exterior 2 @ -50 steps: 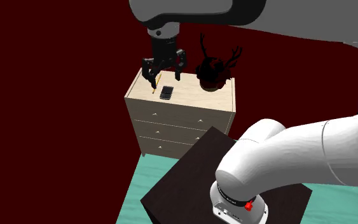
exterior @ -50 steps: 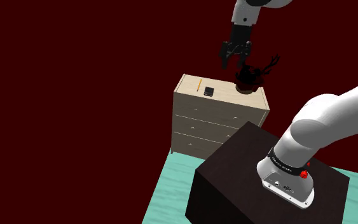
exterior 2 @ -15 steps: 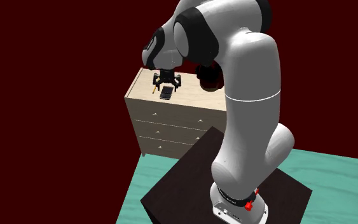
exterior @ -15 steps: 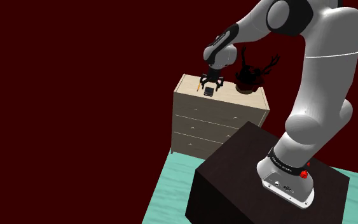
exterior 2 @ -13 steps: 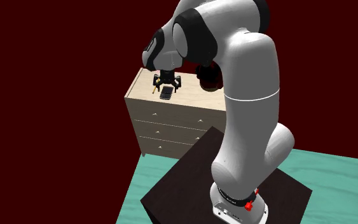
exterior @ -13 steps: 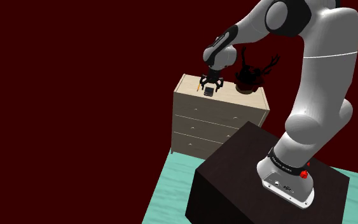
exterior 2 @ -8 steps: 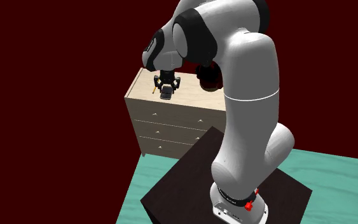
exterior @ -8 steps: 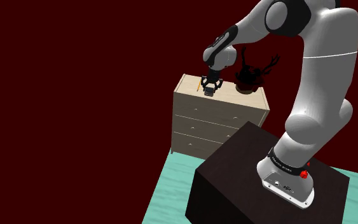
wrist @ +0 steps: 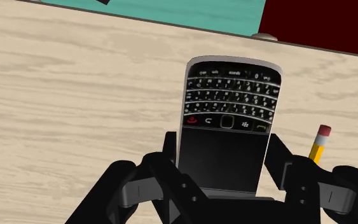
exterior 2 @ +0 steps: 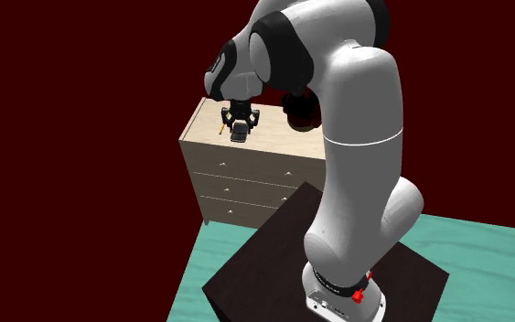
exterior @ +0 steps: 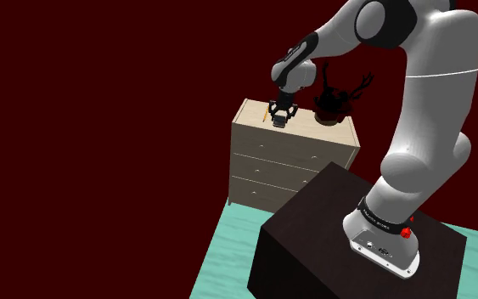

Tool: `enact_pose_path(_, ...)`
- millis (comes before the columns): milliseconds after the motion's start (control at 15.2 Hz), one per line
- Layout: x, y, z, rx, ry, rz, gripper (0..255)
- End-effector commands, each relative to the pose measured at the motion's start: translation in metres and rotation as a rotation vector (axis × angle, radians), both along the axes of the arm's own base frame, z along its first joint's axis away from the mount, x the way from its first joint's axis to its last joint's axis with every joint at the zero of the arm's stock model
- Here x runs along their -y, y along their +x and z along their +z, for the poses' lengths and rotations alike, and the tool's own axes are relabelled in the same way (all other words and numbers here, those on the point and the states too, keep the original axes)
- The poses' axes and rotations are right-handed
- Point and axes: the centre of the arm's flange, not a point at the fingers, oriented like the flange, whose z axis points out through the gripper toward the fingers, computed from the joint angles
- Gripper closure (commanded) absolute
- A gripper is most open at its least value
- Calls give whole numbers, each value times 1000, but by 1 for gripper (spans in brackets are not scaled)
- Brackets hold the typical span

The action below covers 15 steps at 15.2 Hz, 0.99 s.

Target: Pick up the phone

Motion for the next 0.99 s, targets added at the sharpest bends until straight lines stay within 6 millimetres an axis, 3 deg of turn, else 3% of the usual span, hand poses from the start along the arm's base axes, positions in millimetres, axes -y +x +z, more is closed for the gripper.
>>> enact_pose_path(0,0,0,9,0,0,0,255)
enact_pose_path(792,0,0,73,0,0,0,255)
enact_pose_path(924,0,0,73,0,0,0,255)
